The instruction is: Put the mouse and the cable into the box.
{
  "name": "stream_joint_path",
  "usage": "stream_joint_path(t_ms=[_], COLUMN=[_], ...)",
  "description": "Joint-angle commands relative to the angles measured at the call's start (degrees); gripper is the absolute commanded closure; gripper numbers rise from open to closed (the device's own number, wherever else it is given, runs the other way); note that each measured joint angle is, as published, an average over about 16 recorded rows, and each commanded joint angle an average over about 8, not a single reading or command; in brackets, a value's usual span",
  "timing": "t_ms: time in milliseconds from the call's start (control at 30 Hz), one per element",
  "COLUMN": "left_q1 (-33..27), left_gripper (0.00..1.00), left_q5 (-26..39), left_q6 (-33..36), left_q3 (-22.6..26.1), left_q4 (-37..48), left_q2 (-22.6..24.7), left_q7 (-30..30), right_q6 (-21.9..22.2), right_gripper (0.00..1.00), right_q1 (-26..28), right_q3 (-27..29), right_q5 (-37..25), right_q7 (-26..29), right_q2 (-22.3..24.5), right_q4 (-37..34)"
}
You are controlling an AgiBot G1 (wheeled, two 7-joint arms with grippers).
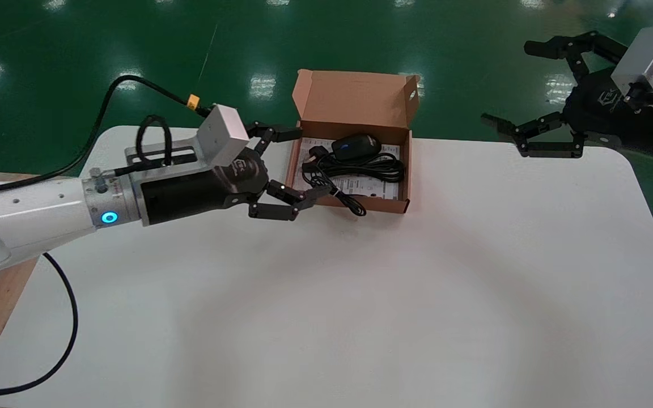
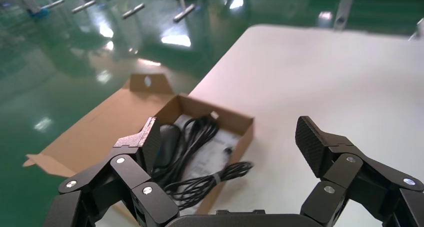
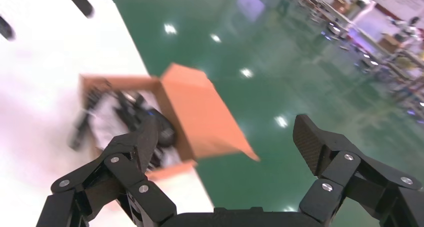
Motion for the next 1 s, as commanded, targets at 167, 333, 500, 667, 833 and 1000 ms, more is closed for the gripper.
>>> stream_joint_path(t_ms=[167, 333, 500, 667, 833, 1000], left_q1=[3.28, 6.01, 8.73, 11.46, 14.19, 16.51], left_gripper=[0.00, 0.00, 0.00, 0.00, 0.00, 0.00], left_q5=[-2.98, -5.46, -7.92, -10.41, -12.89, -14.99], left_q6=[4.42, 8.09, 11.74, 15.43, 19.10, 22.22], left_q3=[-3.44, -6.29, -9.13, -12.00, -14.85, -17.27], left_q4=[-5.71, -10.45, -15.17, -19.93, -24.68, -28.72], left_q2=[-4.33, -7.93, -11.51, -15.13, -18.73, -21.78], left_q7=[-4.30, -7.88, -11.44, -15.02, -18.60, -21.59], right_q6=[-2.81, -5.13, -7.46, -9.80, -12.13, -13.97], right_gripper=[0.00, 0.00, 0.00, 0.00, 0.00, 0.00], right_q1=[-4.92, -9.00, -13.07, -17.17, -21.26, -24.56], right_q3=[2.08, 3.80, 5.52, 7.25, 8.97, 10.30], right_q5=[2.89, 5.28, 7.67, 10.08, 12.48, 14.36], right_q7=[7.34, 13.43, 19.50, 25.62, 31.72, 36.59], right_q2=[1.38, 2.53, 3.67, 4.82, 5.97, 6.85], right_q4=[7.39, 13.52, 19.63, 25.79, 31.93, 36.97])
